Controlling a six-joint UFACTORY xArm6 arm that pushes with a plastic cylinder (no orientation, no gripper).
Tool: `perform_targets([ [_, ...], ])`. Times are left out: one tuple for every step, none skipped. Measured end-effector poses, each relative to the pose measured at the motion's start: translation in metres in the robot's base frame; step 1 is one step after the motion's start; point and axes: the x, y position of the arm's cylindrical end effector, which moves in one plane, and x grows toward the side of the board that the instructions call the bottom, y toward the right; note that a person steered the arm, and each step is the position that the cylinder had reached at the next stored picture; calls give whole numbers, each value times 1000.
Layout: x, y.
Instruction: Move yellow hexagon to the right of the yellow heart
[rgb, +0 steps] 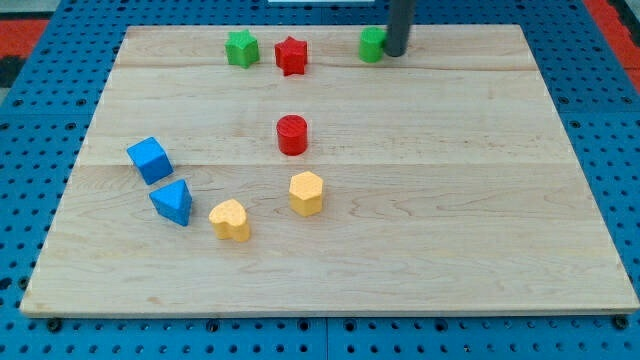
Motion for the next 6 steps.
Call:
perform_targets([
  [-6,-14],
  [6,32],
  [121,60],
  [221,7],
  [229,-86],
  [237,-141],
])
